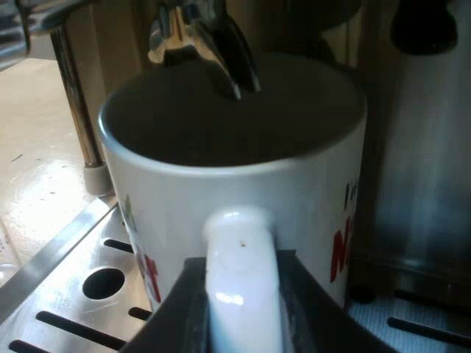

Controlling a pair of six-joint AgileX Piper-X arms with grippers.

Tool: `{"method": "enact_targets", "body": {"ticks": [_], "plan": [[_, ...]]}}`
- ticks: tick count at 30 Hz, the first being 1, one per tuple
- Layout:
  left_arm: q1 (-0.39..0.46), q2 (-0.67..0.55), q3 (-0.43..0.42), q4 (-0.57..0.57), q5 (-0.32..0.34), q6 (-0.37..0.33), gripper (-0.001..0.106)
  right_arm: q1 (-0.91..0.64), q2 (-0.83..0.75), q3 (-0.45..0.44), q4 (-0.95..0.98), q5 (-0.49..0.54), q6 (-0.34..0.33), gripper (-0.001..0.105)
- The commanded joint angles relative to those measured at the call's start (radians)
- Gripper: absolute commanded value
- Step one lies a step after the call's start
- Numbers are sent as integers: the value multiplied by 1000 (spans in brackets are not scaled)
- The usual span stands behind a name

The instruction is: Place mug into machine

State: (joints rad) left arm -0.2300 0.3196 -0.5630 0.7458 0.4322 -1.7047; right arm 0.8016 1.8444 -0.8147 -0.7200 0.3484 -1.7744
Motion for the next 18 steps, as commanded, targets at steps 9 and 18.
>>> {"method": "enact_targets", "body": {"ticks": [9, 18], "plan": [[1, -4, -1, -10, 10, 3, 71, 8, 0, -9, -9, -57, -43, 0], [1, -4, -1, -10, 10, 3, 71, 8, 0, -9, -9, -51, -72, 2]]}}
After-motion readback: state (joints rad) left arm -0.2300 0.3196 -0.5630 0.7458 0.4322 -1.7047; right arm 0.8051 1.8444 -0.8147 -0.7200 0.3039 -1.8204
